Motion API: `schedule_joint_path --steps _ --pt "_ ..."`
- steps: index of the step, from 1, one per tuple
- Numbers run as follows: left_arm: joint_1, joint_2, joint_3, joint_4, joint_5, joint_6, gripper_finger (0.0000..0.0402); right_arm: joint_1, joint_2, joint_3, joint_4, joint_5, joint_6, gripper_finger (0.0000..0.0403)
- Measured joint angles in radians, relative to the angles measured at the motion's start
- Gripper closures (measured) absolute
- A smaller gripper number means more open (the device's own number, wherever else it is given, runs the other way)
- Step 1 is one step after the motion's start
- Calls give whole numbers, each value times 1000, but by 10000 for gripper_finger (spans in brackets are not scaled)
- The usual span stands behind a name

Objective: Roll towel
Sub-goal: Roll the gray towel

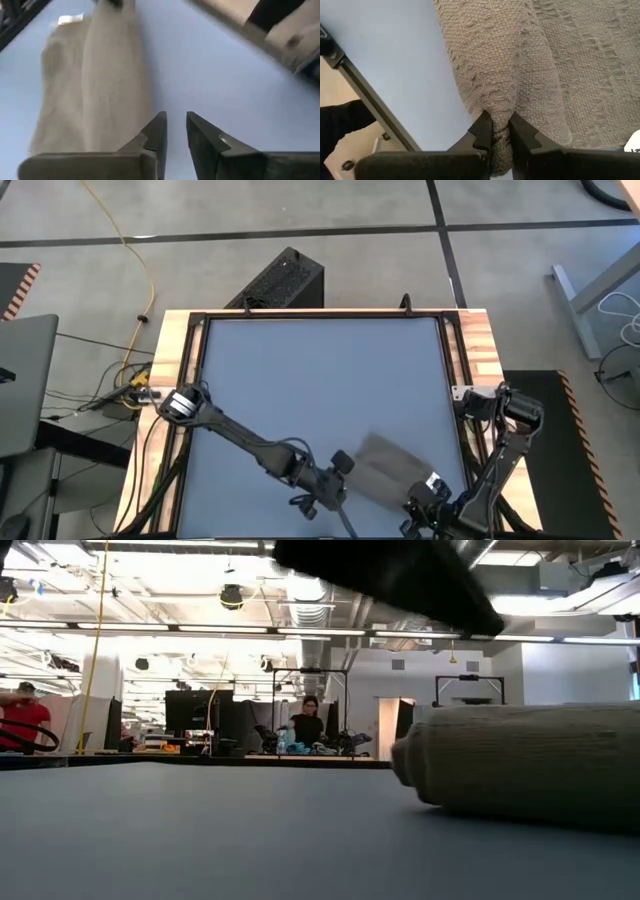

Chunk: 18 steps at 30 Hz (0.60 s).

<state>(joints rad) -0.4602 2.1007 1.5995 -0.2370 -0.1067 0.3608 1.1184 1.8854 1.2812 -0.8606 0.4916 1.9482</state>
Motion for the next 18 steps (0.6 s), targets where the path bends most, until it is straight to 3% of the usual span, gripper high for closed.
schedule_joint_path --steps 5,15,18 --pt "7 8 2 13 -114 29 292 16 -1 0 -1 4 19 351" --pt "30 96 -23 67 -62 60 152 13 -2 1 -20 4 22 351" --pt "35 125 -22 102 -187 115 127 11 -2 0 -15 4 25 351"
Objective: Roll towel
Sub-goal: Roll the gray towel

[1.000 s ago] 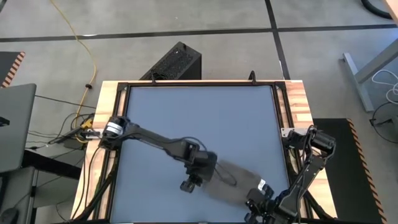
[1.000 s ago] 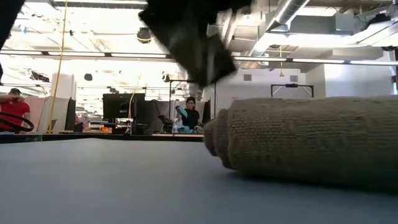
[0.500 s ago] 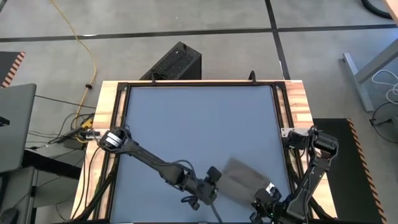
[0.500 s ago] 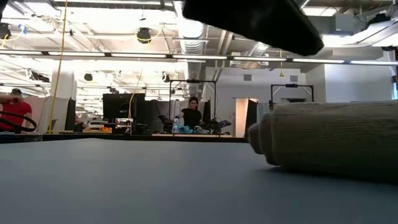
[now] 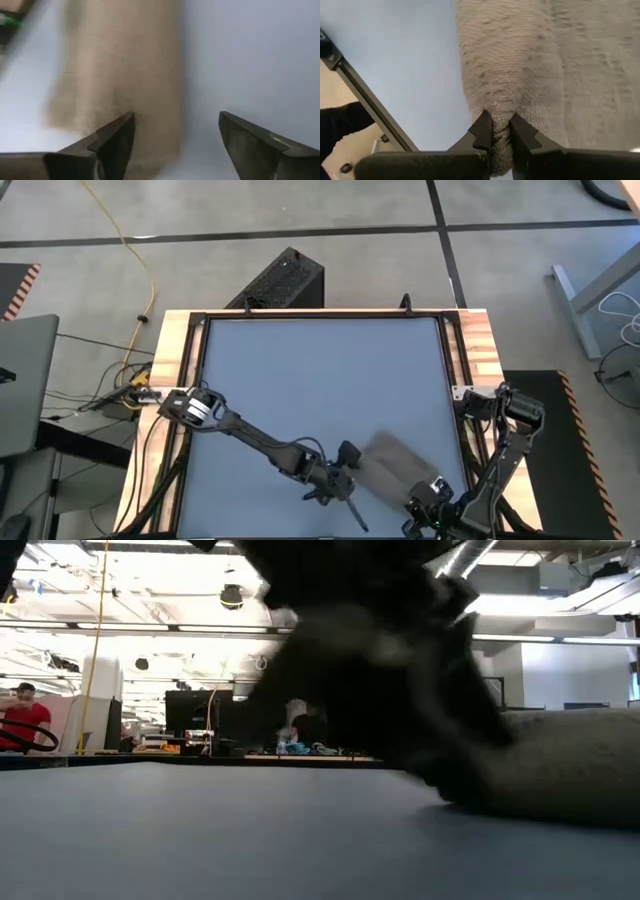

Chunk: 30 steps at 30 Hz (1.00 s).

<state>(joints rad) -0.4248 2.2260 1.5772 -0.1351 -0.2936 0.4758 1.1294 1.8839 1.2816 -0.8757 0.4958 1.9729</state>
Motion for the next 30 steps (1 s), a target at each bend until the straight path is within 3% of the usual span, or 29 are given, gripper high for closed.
schedule_joint_path --steps 3,8,16,21,27,30 --pt "14 28 7 64 -99 10 113 -1 0 0 11 1 2 351" --pt "40 58 7 84 -42 -10 109 0 -4 0 17 2 2 351" --pt "21 60 7 111 -53 10 119 3 -7 0 19 -1 9 351" --pt "-17 39 25 108 -159 125 134 3 -7 0 16 -1 9 351" --pt "25 32 26 124 -156 111 138 3 -7 0 20 -2 10 351" --pt "56 33 26 127 -76 86 138 1 -7 0 21 -7 10 351"
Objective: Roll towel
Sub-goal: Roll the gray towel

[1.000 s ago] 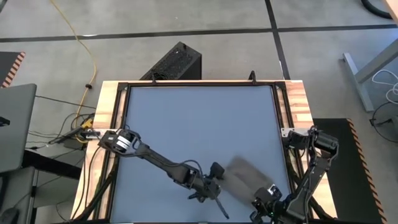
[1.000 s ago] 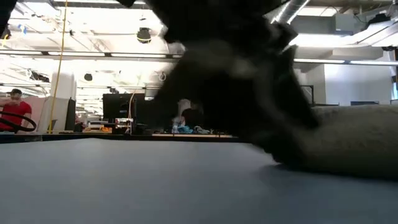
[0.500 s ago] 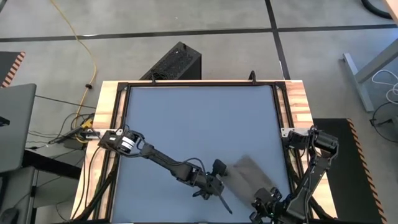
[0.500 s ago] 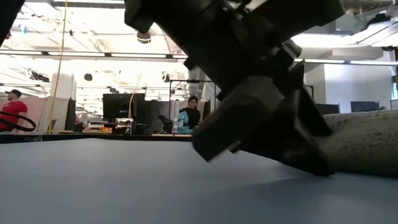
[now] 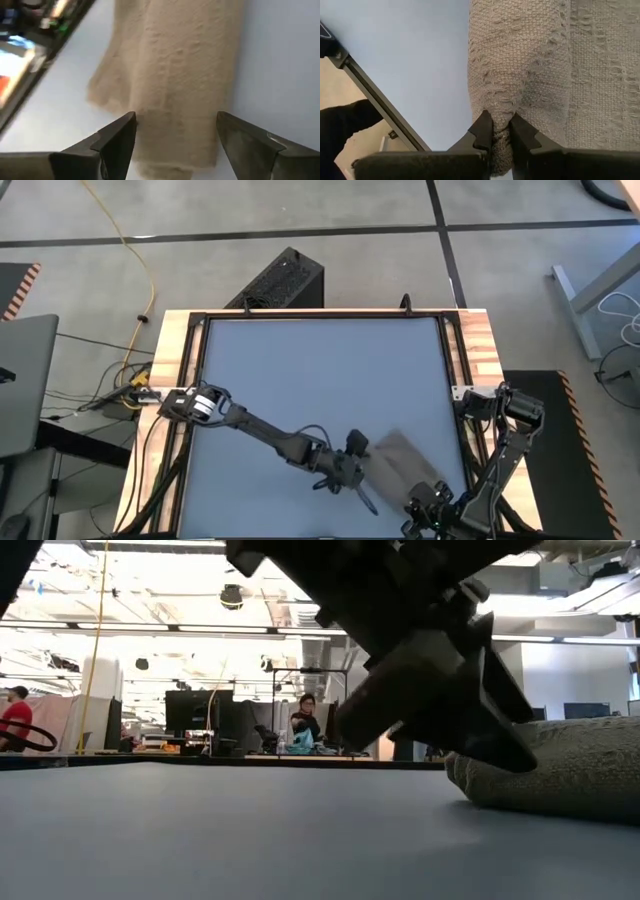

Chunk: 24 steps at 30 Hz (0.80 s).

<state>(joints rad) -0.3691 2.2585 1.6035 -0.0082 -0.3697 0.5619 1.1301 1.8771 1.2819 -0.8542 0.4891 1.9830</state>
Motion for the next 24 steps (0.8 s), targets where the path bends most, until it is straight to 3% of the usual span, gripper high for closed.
schedule_joint_path --steps 6,12,16,21,24 --pt "47 56 5 -2 185 -32 139 -2 0 0 -3 -17 13 351" --pt "58 108 11 23 258 -88 155 -6 -1 0 -7 -21 28 351" --pt "74 100 10 6 338 -168 227 -7 -1 1 -17 -43 28 351" --pt "84 67 8 -77 391 -201 364 -7 -1 1 -60 -53 25 351" --pt "91 29 7 -170 441 -258 377 -12 -1 1 -84 -52 -6 351"
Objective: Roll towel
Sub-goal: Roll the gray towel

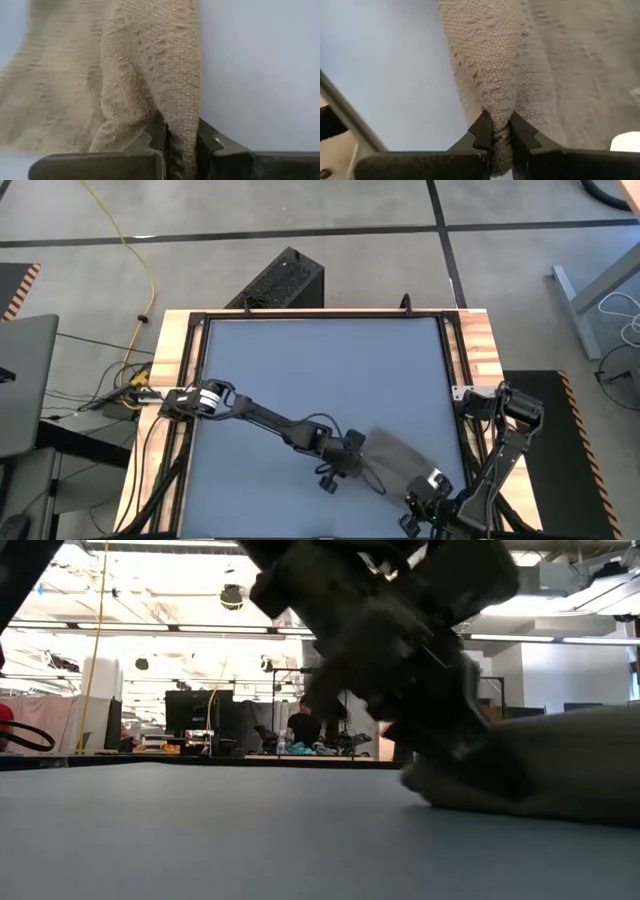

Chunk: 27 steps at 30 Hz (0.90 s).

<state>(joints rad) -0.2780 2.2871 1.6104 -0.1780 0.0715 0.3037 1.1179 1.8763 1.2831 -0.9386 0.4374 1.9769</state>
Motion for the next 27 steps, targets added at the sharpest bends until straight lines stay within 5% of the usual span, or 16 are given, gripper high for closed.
schedule_joint_path --steps 8,15,23,27 --pt "27 -85 -2 -290 314 -247 377 -137 0 0 122 -93 -221 349" --pt "-41 -75 -27 -376 645 -461 377 -246 0 5 418 -267 -541 269" --pt "-78 -74 -44 -344 773 -552 374 -220 0 55 380 -303 -668 181" --pt "-50 -74 -44 -342 769 -553 375 -169 0 62 430 -212 -687 173"
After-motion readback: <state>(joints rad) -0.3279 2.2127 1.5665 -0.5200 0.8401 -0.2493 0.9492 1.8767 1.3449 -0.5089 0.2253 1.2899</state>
